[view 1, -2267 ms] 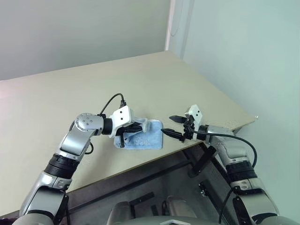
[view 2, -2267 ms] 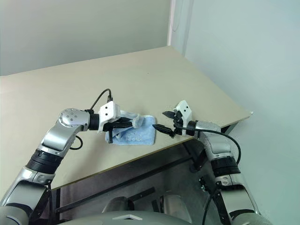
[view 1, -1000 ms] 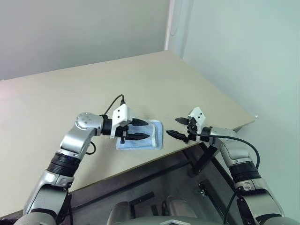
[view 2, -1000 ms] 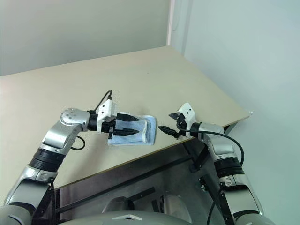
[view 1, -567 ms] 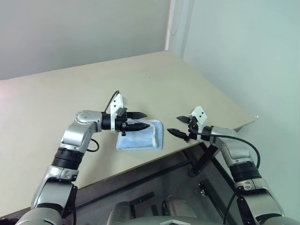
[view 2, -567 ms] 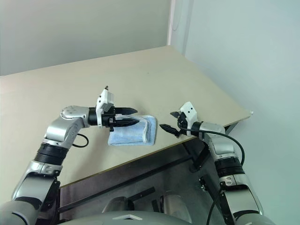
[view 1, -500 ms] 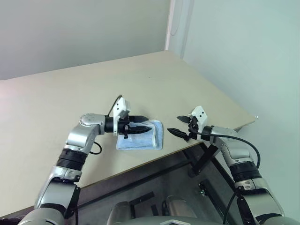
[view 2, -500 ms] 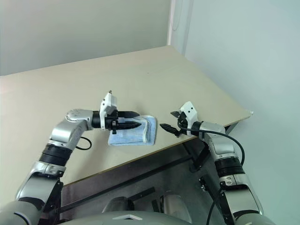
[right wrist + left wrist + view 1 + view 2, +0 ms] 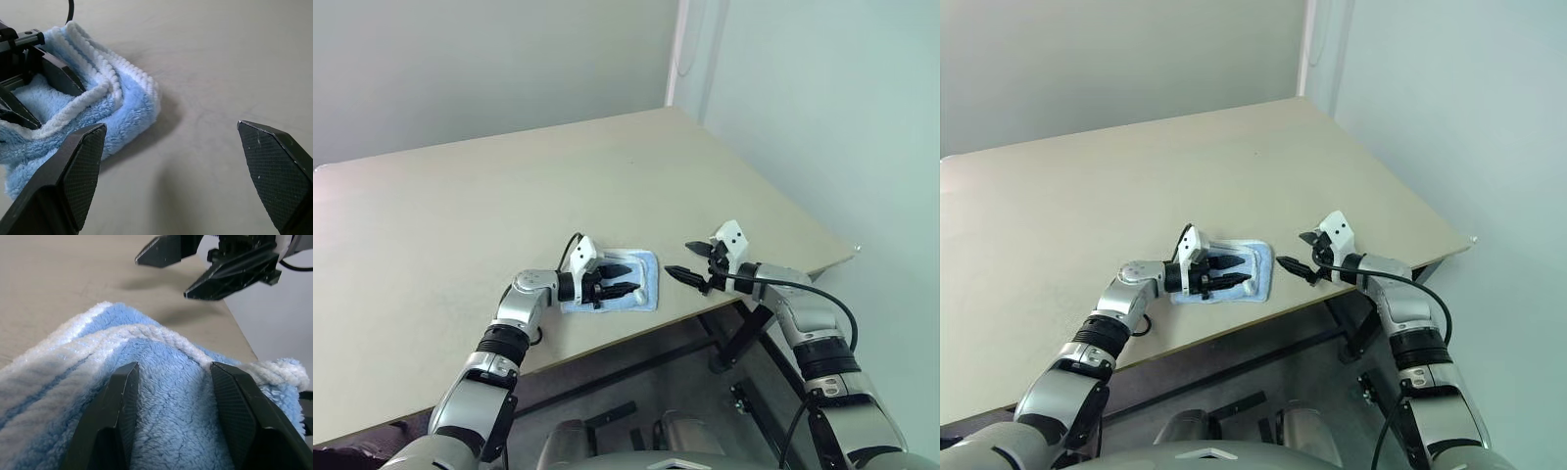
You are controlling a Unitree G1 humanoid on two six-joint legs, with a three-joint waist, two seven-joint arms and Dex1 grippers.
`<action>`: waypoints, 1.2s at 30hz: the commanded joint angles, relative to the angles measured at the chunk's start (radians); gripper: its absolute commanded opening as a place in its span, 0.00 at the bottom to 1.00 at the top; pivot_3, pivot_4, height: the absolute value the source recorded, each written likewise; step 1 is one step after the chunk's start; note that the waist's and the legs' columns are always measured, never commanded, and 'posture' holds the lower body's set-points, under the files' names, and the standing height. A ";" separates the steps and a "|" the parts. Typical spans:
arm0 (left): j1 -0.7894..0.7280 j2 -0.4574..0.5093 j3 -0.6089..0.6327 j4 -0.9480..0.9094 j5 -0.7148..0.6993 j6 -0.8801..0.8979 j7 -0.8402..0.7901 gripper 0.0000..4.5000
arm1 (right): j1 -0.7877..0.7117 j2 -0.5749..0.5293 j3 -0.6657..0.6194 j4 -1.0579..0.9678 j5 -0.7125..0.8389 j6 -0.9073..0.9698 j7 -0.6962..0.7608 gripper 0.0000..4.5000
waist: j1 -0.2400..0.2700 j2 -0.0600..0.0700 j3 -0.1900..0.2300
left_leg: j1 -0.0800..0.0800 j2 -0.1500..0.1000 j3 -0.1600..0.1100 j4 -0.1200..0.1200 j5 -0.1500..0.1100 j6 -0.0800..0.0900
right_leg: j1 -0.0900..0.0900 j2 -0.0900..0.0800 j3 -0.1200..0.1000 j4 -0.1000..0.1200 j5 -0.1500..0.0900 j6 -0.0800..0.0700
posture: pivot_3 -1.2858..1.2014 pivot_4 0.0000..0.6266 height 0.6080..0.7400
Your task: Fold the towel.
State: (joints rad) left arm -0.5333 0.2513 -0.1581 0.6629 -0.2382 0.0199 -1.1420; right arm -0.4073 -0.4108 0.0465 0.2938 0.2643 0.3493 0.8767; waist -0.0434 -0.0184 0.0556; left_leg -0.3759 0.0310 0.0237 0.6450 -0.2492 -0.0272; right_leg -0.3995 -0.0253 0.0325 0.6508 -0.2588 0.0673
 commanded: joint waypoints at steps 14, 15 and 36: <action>0.075 0.264 0.129 -0.601 -0.150 0.293 -0.018 0.54 | -0.197 0.032 -0.150 0.096 0.340 0.716 -0.019 1.00 | -0.006 0.001 0.000 | -0.009 0.001 0.000 0.000 0.000 0.000 | -0.009 0.001 0.000 0.000 0.003 -0.004 | 0.52 0.00 1.00; 0.101 0.297 0.132 -0.631 -0.161 0.322 -0.028 0.54 | -0.210 0.035 -0.147 0.116 0.344 0.753 -0.021 1.00 | -0.007 0.001 0.000 | -0.009 0.001 0.000 -0.001 0.000 0.000 | -0.009 0.001 0.000 0.000 0.003 -0.004 | 0.52 0.00 1.00; 0.305 0.379 0.186 -0.777 -0.180 0.351 0.110 0.54 | -0.281 0.212 -0.061 0.175 0.344 0.916 -0.056 1.00 | -0.028 0.001 0.000 | -0.012 0.001 -0.001 0.000 0.000 0.001 | -0.012 0.001 -0.001 0.000 0.002 -0.002 | 0.52 0.00 1.00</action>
State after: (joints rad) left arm -0.2184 0.6283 -0.0027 -0.0817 -0.4057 0.3852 -1.0424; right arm -0.6585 -0.2133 -0.0157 0.4600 0.6064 1.2752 0.8273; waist -0.0715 -0.0170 0.0561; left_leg -0.3877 0.0321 0.0225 0.6445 -0.2494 -0.0267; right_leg -0.4109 -0.0241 0.0315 0.6512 -0.2571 0.0656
